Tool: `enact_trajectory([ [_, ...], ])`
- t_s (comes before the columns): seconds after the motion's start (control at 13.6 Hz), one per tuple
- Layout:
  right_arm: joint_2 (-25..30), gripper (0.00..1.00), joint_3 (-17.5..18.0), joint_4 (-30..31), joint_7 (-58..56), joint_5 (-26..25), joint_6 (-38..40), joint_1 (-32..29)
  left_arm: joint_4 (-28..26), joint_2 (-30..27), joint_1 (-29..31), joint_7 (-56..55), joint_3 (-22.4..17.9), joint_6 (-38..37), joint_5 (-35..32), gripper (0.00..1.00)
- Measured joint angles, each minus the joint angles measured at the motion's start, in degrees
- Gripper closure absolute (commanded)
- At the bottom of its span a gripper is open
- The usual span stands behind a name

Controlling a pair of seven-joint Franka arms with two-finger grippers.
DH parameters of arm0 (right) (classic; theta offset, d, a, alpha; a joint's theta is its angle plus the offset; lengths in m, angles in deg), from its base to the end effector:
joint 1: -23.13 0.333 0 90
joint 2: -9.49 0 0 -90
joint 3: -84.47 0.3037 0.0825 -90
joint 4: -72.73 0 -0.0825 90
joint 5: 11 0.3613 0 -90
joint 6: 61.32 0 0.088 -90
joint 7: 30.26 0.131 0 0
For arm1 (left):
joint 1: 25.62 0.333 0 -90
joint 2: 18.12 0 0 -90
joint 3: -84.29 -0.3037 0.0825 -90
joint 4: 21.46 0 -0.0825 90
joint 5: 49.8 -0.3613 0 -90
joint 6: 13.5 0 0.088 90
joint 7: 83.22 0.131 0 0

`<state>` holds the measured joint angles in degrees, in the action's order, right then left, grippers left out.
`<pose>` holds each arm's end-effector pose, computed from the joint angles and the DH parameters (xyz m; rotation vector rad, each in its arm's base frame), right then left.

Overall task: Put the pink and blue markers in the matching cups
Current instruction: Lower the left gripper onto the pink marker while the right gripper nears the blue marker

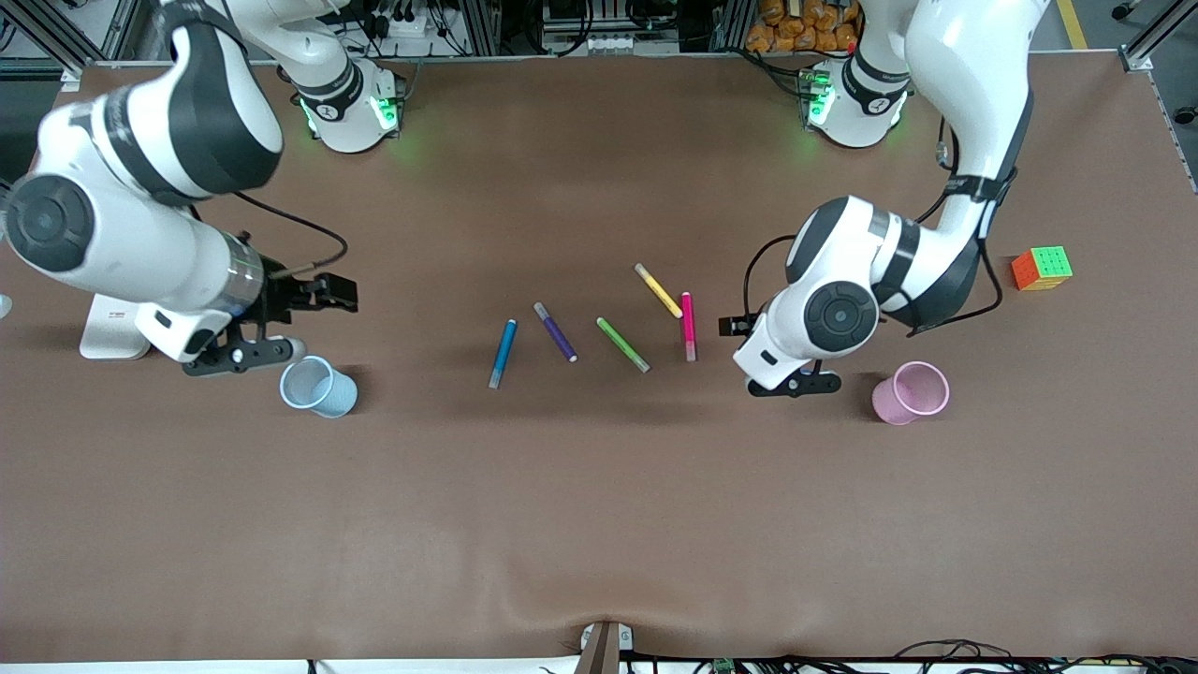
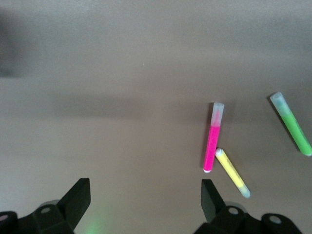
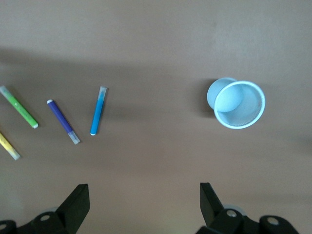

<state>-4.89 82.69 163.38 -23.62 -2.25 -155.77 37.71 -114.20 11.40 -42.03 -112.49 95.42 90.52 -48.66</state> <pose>0.5693 0.1502 0.4491 -3.0134 -0.1233 0.3115 0.5484 -0.2762 0.2870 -3.0552 -0.0731 0.5048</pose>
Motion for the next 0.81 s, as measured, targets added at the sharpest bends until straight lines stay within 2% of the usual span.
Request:
enact_trajectory([
  [0.22,-3.4,0.00,0.0,0.7,4.3,0.1,-4.1,1.9,-0.1,4.0,-0.7,-2.3,0.1,4.2,0.1,0.02],
  [0.59,-10.0,0.00,0.0,2.5,14.9,0.1,-13.2,6.7,-0.1,10.1,-4.4,-7.1,0.2,13.0,1.2,0.27],
  [0.81,-12.9,0.00,0.0,2.8,20.8,-1.1,-18.6,11.1,0.0,11.8,-5.3,-7.9,0.2,15.7,1.2,0.32],
])
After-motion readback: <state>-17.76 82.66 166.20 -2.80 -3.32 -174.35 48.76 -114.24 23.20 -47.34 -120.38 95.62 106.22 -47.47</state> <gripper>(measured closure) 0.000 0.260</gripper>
